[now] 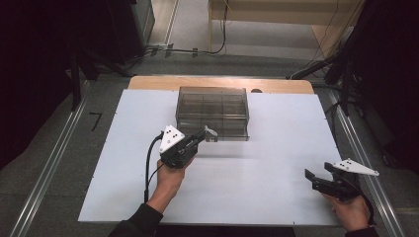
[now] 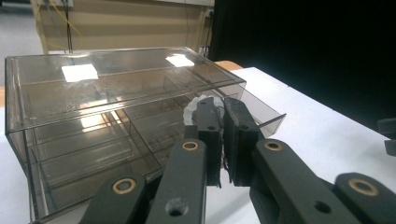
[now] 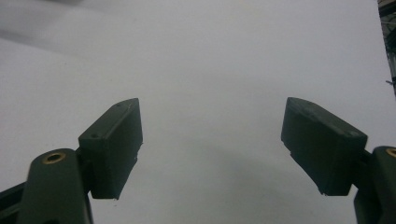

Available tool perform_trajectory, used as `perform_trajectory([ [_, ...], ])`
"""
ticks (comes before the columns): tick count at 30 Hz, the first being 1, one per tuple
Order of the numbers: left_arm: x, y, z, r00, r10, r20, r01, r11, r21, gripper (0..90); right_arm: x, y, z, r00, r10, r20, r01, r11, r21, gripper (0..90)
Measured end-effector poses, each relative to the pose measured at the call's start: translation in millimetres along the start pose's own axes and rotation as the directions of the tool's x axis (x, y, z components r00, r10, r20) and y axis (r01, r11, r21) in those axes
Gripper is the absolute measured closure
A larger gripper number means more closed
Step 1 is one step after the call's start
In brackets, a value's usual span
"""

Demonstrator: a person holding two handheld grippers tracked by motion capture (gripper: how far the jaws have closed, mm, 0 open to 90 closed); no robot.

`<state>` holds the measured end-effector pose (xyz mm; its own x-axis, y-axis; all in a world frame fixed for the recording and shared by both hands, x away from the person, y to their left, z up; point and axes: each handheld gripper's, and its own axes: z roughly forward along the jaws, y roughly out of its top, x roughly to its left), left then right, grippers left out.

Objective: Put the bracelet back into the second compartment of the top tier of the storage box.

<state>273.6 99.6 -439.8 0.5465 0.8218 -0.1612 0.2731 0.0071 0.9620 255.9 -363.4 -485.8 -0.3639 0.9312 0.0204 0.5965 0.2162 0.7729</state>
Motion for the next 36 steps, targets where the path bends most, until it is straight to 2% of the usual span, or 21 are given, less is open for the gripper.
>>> perform_trajectory([
  [23,6.9,-2.5,31.0,0.9997,-0.012,-0.023,0.013,0.9992,0.037,86.6,-0.5,-0.2,0.8,1.0,-0.002,-0.003,0.002,1.0,0.001,18.7],
  [36,12.8,-6.7,42.2,0.9989,-0.008,-0.045,0.012,0.9969,0.078,86.5,-0.8,-0.2,1.0,1.0,-0.002,-0.005,0.002,1.0,0.001,18.7],
])
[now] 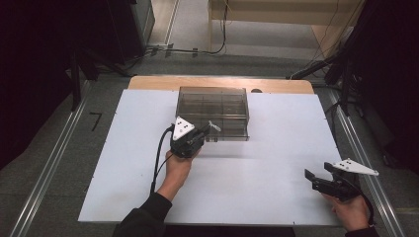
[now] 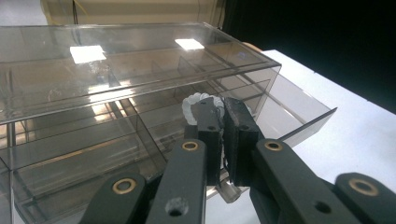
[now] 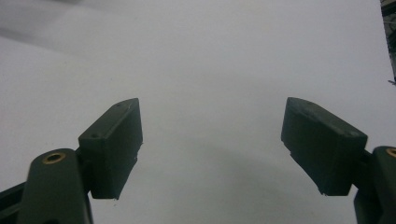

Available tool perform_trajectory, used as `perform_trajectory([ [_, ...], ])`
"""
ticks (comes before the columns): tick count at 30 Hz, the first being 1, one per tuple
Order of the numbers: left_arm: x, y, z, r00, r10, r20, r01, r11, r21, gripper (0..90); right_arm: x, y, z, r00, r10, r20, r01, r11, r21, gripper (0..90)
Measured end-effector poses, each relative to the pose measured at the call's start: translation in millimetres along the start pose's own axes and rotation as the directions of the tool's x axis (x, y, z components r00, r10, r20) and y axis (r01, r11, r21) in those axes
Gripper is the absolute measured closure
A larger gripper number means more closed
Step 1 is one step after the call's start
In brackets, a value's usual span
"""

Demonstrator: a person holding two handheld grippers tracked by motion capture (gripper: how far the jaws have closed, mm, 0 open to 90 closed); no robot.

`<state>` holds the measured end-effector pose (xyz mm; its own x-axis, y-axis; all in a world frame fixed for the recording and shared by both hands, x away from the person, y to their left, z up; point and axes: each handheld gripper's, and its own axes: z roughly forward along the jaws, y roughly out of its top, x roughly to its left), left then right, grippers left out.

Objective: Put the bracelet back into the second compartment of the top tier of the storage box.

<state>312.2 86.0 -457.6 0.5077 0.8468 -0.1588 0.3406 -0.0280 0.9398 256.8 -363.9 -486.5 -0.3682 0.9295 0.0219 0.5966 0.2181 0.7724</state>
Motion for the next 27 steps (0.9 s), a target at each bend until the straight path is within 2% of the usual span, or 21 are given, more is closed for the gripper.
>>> perform_trajectory([
  [12,1.7,-1.7,3.8,1.0,-0.006,-0.002,0.006,0.9992,0.04,86.4,0.2,0.2,0.3,1.0,-0.001,-0.003,0.001,1.0,0.001,18.7],
  [27,3.1,-2.2,4.8,0.9998,-0.02,-0.001,0.02,0.9984,0.054,84.8,0.1,0.2,0.8,1.0,0.0,-0.003,0.0,1.0,0.004,18.7],
])
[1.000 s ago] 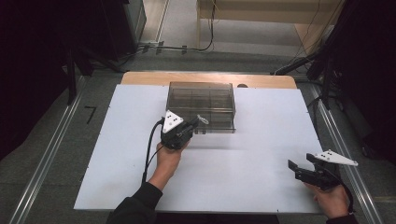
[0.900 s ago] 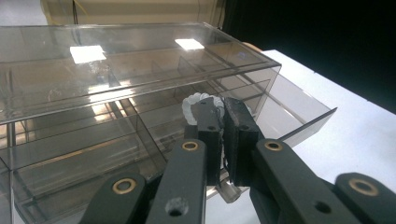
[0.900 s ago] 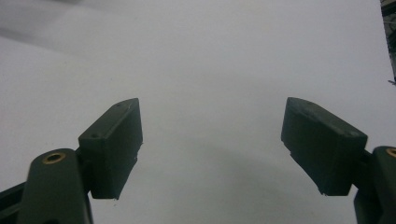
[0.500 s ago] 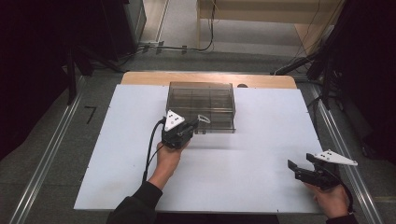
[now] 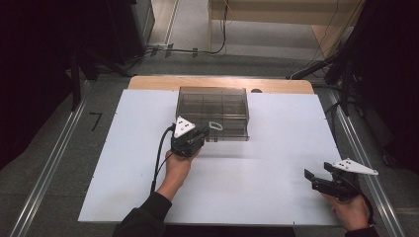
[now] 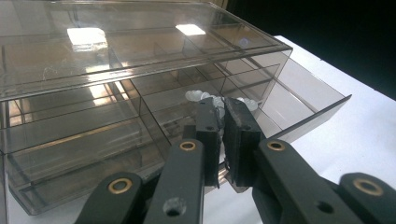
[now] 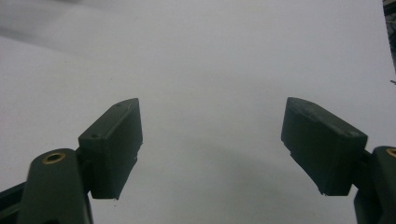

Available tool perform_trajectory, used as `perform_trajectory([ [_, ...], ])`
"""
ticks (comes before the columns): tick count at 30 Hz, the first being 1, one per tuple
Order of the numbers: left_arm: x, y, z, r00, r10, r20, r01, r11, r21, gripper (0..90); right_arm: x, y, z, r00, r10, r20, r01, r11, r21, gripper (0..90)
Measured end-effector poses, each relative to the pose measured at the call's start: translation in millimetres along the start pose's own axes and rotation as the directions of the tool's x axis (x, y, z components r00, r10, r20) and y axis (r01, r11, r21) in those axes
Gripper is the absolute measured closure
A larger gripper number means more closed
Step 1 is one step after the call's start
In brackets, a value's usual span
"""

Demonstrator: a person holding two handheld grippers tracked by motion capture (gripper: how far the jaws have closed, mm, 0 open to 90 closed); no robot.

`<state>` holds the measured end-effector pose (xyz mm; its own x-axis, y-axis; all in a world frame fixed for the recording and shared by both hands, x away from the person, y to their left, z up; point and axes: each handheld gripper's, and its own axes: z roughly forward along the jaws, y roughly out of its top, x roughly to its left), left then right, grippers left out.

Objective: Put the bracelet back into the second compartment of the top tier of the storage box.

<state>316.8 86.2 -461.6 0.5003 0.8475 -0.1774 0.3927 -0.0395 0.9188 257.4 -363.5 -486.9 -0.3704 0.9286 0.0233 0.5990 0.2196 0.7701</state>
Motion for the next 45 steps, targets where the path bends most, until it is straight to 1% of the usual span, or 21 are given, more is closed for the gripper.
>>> perform_trajectory([
  [1,0.0,0.0,0.0,1.0,0.0,0.001,0.0,1.0,0.0,84.6,0.0,0.0,0.1,1.0,0.0,0.0,0.0,1.0,0.0,18.7],
  [3,0.1,0.1,-0.1,1.0,-0.003,0.007,0.003,1.0,0.0,79.3,0.0,0.0,0.2,1.0,0.0,0.0,0.0,1.0,0.0,18.7],
  [7,-0.3,0.6,-1.1,0.9997,-0.002,0.024,0.002,1.0,-0.008,72.4,0.0,0.0,0.4,1.0,-0.001,0.0,0.001,1.0,0.0,18.7],
  [9,-0.5,0.7,-1.2,0.9995,-0.003,0.033,0.004,1.0,-0.008,67.6,-0.1,0.0,0.4,1.0,-0.001,0.0,0.001,1.0,0.0,18.7],
  [13,-0.3,0.9,-1.7,0.9992,-0.008,0.038,0.008,0.9999,-0.008,60.7,0.0,0.0,0.5,1.0,-0.001,-0.001,0.001,1.0,0.002,18.7],
  [15,-0.5,1.1,-2.2,0.9993,-0.009,0.036,0.009,0.9999,-0.01,59.2,0.0,0.1,0.5,1.0,-0.001,-0.001,0.001,1.0,0.002,18.7],
  [20,-3.1,1.9,-3.8,1.0,-0.001,0.005,0.001,0.9999,-0.013,47.2,-0.1,0.1,0.8,1.0,0.002,0.0,-0.002,1.0,0.003,18.6],
  [24,-4.0,2.8,-4.5,0.9999,-0.004,-0.01,0.004,1.0,-0.006,40.3,-0.3,0.1,0.9,1.0,0.004,0.0,-0.004,1.0,0.001,18.6],
  [29,-4.5,4.1,-4.8,0.9998,-0.013,-0.012,0.013,0.9999,0.006,31.1,-0.4,0.1,1.0,1.0,0.002,0.0,-0.002,1.0,0.0,18.4],
  [34,-5.6,5.6,-5.8,0.9997,-0.013,-0.021,0.013,0.9997,0.019,25.3,-0.5,0.0,0.9,1.0,0.004,0.0,-0.004,1.0,0.0,18.4],
  [37,-5.0,6.2,-7.4,0.9995,-0.014,-0.03,0.015,0.9995,0.029,23.4,-0.8,-0.1,0.9,1.0,0.003,0.0,-0.003,1.0,0.0,18.3],
  [42,-4.0,7.6,-11.5,0.9992,-0.023,-0.033,0.025,0.9991,0.035,23.0,-0.9,-0.1,0.8,1.0,0.002,0.0,-0.002,1.0,0.001,18.3],
  [45,-3.4,8.5,-14.6,0.9991,-0.026,-0.034,0.027,0.9992,0.03,21.8,-1.1,-0.1,1.0,1.0,0.002,0.001,-0.002,1.0,0.001,18.3],
])
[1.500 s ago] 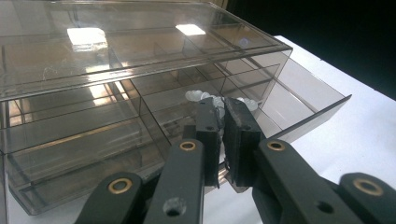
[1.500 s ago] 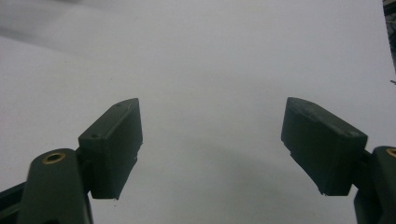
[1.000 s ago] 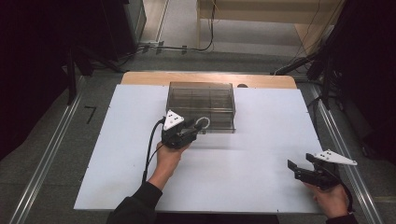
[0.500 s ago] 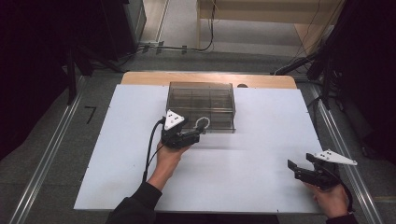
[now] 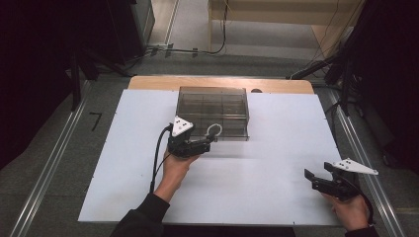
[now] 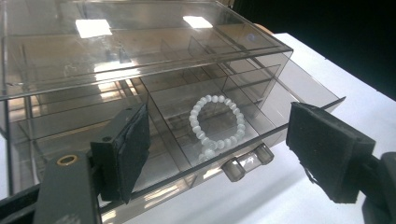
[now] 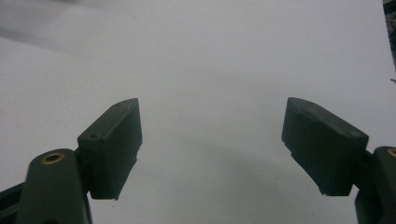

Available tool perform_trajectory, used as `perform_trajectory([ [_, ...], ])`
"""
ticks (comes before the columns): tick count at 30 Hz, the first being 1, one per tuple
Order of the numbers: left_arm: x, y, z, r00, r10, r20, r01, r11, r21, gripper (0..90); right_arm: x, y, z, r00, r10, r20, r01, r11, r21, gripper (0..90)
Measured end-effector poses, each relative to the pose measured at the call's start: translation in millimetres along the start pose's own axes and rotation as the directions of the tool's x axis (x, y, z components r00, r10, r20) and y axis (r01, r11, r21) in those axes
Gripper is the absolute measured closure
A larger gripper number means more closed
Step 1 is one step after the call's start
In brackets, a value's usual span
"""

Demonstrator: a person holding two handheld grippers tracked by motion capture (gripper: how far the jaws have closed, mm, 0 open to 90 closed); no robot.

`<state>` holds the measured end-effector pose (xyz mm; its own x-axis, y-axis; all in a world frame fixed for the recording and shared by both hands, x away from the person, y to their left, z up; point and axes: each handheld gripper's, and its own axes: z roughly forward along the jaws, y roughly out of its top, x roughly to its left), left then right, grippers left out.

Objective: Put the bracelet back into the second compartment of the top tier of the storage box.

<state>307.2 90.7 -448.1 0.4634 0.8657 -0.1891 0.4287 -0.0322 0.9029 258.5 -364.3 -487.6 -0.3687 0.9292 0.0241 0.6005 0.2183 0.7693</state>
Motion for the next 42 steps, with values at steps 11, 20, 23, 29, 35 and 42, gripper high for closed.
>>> perform_trajectory([
  [11,-2.2,1.2,-16.2,0.9999,0.013,-0.01,-0.013,0.9999,-0.006,16.5,-0.2,-0.1,-0.4,1.0,0.001,0.001,-0.001,1.0,0.001,18.1],
  [20,2.0,-2.8,-34.1,0.9996,-0.004,-0.027,0.004,1.0,0.009,11.3,-0.6,-0.4,-1.0,1.0,0.009,0.003,-0.009,1.0,-0.001,17.9],
  [23,4.9,-6.7,-38.1,0.9992,-0.01,-0.038,0.011,0.9998,0.018,10.3,-0.4,-0.4,-1.0,0.9999,0.01,0.003,-0.01,1.0,0.0,17.9],
  [29,11.6,-12.0,-47.0,0.9983,-0.026,-0.053,0.028,0.9992,0.027,8.6,-0.4,-0.4,-1.0,1.0,0.009,0.004,-0.009,1.0,-0.001,17.8],
  [35,15.4,-18.0,-56.0,0.9976,-0.03,-0.062,0.032,0.9986,0.041,8.5,-0.4,-0.4,-1.1,0.9999,0.01,0.004,-0.01,1.0,-0.001,17.7],
  [42,23.5,-30.6,-67.1,0.9947,-0.049,-0.091,0.054,0.9968,0.059,8.3,-0.9,-0.4,-1.8,0.9999,0.009,0.005,-0.009,1.0,-0.001,17.6],
])
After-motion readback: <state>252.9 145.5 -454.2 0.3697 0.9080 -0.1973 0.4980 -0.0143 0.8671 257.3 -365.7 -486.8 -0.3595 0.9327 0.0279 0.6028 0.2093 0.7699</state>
